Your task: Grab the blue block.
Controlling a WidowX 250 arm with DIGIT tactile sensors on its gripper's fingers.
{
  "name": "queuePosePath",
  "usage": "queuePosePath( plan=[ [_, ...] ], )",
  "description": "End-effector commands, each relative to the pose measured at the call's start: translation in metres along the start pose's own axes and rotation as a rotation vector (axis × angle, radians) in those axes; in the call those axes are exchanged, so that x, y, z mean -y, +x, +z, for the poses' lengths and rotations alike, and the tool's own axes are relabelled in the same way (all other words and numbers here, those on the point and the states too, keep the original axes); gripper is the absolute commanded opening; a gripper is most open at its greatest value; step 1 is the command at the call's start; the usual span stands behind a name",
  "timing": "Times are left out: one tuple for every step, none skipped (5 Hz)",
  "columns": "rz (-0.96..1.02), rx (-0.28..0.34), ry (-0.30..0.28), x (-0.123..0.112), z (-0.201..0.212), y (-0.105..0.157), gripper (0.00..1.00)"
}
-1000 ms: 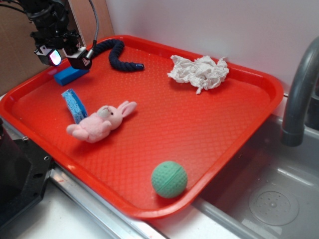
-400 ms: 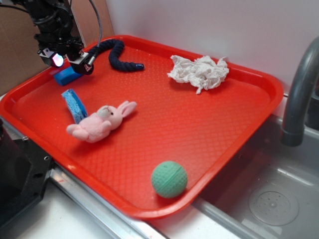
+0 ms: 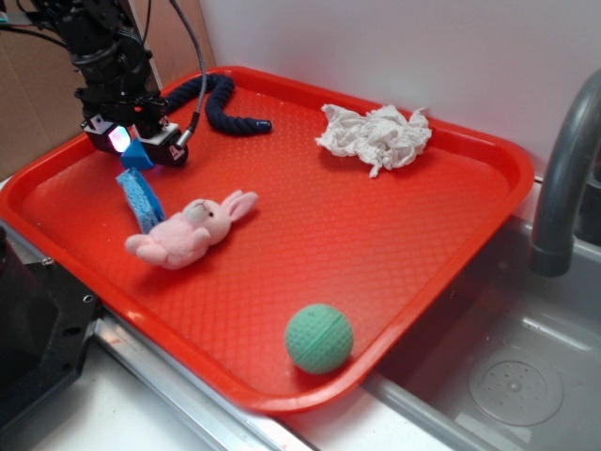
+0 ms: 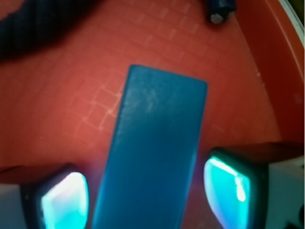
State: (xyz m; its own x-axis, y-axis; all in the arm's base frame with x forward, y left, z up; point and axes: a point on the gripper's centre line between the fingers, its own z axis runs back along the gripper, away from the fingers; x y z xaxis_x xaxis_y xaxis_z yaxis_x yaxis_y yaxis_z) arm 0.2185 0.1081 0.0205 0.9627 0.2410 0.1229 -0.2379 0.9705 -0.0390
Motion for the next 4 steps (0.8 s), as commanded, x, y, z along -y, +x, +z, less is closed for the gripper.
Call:
queuePosePath(
  plan=[
    [0.067,0.0,0.026,-0.005,-0.002,0.006,1.0],
    [0.151,0.0,0.062,-0.009,-0.008,0.008,0.0],
    [0.237,-0.018,0.089,-0.014,-0.004,0.007,0.0],
    [0.292,0.025,0.034,-0.011,0.047,-0.003,0.0]
  ],
)
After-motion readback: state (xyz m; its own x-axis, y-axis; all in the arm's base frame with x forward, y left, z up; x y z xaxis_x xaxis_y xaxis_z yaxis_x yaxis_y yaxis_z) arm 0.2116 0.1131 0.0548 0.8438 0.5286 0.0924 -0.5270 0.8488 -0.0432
